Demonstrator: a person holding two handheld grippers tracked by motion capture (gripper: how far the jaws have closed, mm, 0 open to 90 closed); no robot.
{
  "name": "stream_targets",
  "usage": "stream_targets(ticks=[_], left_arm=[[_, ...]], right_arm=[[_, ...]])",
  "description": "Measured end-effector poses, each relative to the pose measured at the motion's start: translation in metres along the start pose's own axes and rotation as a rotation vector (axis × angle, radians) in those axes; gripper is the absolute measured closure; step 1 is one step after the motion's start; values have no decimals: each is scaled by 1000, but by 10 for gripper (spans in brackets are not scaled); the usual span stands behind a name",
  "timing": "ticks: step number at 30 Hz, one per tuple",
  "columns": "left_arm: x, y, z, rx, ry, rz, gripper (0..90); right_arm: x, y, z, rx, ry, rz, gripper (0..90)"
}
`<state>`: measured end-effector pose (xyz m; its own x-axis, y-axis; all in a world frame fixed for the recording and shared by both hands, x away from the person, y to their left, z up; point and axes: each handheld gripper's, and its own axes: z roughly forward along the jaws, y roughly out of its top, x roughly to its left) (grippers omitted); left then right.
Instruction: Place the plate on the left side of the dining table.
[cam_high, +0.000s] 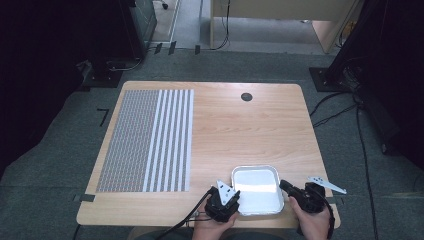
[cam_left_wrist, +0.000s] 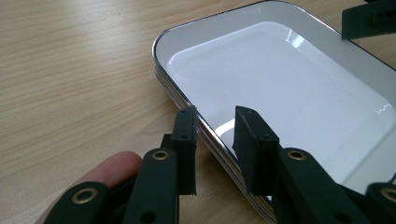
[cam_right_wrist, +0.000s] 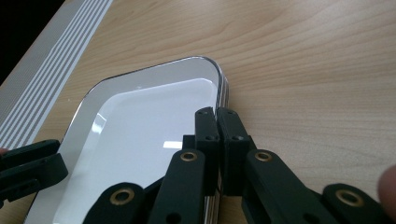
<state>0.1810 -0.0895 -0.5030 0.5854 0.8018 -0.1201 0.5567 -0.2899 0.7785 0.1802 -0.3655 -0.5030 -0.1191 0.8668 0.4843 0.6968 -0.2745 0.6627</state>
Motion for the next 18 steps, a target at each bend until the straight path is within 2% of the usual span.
stream_targets(ticks=[3,6,12,15,18], left_arm=[[1,2,0,3,-10,-4,711],[0,3,-1,2,-20,0,699],[-2,5,-1,-1,-28,16,696],[-1,5,-2,-1,-37,24,692],[0,6,-1,1,-48,27,676]], right_arm=[[-2,0,0,8,8,13,886],[-4,1,-1,13,28,62,884],[-2,1,-3,19,40,65,853],[1,0,-1,25,15,45,866],[4,-1,-2,10,-18,51,885]])
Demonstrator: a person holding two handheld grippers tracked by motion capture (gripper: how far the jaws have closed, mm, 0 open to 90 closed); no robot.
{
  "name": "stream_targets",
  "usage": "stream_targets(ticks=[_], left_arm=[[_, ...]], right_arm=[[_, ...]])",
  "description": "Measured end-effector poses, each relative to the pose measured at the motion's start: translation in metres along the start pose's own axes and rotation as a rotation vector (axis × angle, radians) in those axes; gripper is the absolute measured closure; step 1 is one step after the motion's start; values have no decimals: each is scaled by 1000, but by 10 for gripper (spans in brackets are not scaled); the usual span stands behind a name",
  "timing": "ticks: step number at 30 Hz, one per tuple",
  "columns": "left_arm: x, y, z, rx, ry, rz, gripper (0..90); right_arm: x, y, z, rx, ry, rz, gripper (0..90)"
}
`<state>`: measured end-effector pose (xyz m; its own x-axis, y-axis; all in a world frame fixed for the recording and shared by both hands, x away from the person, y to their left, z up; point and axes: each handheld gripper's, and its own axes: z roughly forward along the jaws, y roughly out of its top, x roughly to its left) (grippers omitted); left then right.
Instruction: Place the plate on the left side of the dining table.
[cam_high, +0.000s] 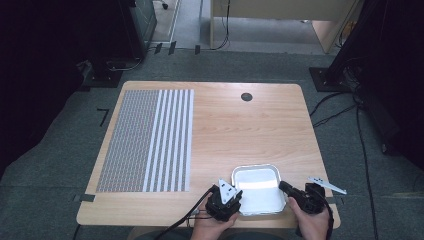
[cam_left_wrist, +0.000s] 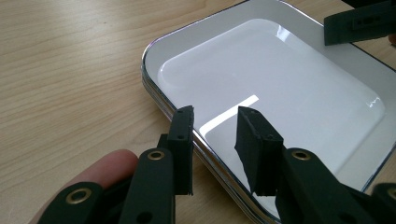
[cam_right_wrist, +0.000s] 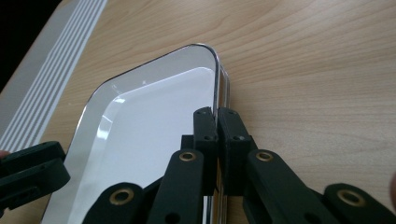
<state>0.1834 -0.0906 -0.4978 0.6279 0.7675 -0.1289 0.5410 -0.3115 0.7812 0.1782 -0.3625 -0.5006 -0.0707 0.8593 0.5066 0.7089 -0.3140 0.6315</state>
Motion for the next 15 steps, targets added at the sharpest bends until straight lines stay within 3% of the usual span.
stream_targets(ticks=[5,11,15], left_arm=[[3,2,-3,-24,17,2,663],[6,6,-8,-46,22,-6,639],[8,7,-9,-50,26,-9,643]], right_arm=[[9,-2,-1,-19,-71,12,896],[8,0,-7,-37,-61,55,888],[5,2,-14,-60,-71,57,884]])
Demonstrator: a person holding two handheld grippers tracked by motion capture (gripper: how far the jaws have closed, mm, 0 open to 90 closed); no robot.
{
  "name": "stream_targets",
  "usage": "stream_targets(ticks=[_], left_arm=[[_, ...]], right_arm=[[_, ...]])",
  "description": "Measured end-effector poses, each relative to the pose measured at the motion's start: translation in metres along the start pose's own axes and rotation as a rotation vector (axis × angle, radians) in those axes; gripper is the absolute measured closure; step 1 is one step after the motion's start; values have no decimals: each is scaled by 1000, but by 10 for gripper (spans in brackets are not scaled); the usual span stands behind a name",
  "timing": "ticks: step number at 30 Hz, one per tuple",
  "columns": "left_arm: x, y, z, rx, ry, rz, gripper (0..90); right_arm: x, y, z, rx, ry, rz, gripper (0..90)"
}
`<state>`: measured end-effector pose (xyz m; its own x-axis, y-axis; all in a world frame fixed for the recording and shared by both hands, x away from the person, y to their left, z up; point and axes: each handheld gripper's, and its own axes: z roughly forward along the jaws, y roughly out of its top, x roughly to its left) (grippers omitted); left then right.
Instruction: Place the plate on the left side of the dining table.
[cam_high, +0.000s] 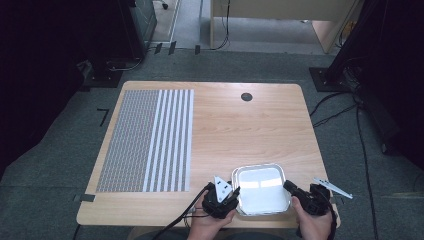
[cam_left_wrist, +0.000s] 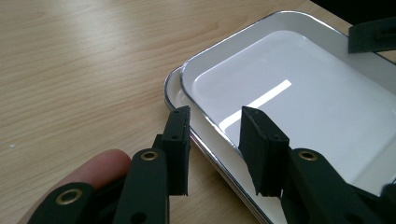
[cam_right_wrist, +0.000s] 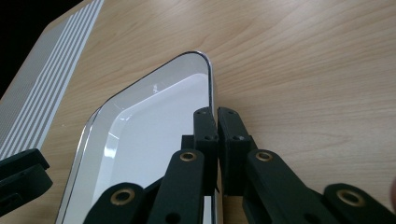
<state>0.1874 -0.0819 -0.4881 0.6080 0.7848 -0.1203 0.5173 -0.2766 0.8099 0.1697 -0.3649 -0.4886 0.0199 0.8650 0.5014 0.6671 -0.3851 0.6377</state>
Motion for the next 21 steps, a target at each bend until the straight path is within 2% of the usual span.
stream_targets(ticks=[3,6,9,13,17,21], left_arm=[[-1,1,3,-1,-4,-5,674],[-3,4,5,6,-10,-8,684],[-6,7,9,13,-23,-24,678],[-7,11,17,35,-12,-28,675],[-4,15,26,59,5,-41,677],[-4,16,32,72,17,-41,676]], right_arm=[[-4,0,-2,-5,-11,-13,876],[-4,1,-5,-44,-21,-34,814],[-1,2,-10,-70,-58,-70,802],[4,-2,-16,-63,-71,-112,801],[10,-12,-24,-61,-109,-178,801],[11,-17,-27,-56,-127,-207,800]])
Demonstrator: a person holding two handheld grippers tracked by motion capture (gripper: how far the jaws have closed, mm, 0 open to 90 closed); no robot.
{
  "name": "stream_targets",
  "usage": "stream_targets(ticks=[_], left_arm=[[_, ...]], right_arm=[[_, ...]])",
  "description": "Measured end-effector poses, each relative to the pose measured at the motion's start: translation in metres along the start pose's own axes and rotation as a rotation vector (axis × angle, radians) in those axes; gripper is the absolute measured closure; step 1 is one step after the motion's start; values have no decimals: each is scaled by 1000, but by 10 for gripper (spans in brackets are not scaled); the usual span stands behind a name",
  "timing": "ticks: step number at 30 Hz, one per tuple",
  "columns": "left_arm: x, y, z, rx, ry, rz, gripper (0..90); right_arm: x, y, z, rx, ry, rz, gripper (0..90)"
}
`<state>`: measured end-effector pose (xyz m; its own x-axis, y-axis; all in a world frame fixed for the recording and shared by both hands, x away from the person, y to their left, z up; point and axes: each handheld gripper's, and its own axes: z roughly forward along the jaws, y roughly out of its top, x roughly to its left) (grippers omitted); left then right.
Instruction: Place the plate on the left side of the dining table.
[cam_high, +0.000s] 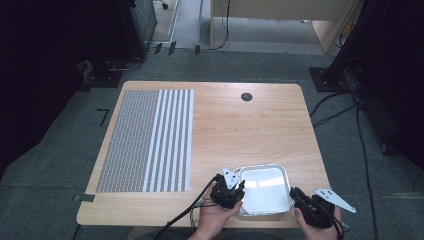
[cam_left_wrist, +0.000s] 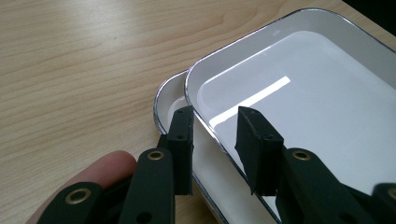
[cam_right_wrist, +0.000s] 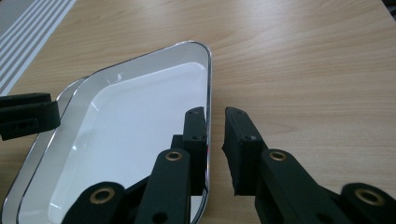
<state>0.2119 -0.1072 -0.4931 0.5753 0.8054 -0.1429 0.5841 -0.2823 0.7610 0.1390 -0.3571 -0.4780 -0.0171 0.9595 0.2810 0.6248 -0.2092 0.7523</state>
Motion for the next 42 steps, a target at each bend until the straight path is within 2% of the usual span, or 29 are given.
stream_targets(ticks=[7,10,13,18,23,26,27,30,35,42], left_arm=[[-2,-2,4,-5,28,15,682],[-1,-2,3,-6,23,23,695],[1,-1,2,3,10,13,696],[2,0,3,-5,10,-4,669],[1,0,5,-3,7,-12,664],[1,1,6,3,-1,-19,655],[0,1,6,1,-7,-25,650],[0,3,7,1,-11,-30,649],[3,6,10,3,-25,-70,654],[0,11,10,1,-21,-64,708]], right_arm=[[3,-3,8,43,5,-3,809],[2,-5,12,66,-6,7,867],[0,-5,12,64,10,36,888],[-8,-6,14,61,59,144,893],[-6,-8,13,53,44,145,895],[-8,-8,13,55,54,160,895],[-10,-8,14,58,70,186,895],[-12,-9,15,62,81,195,896],[-13,-9,16,63,89,201,897],[-15,-9,15,62,95,207,898]])
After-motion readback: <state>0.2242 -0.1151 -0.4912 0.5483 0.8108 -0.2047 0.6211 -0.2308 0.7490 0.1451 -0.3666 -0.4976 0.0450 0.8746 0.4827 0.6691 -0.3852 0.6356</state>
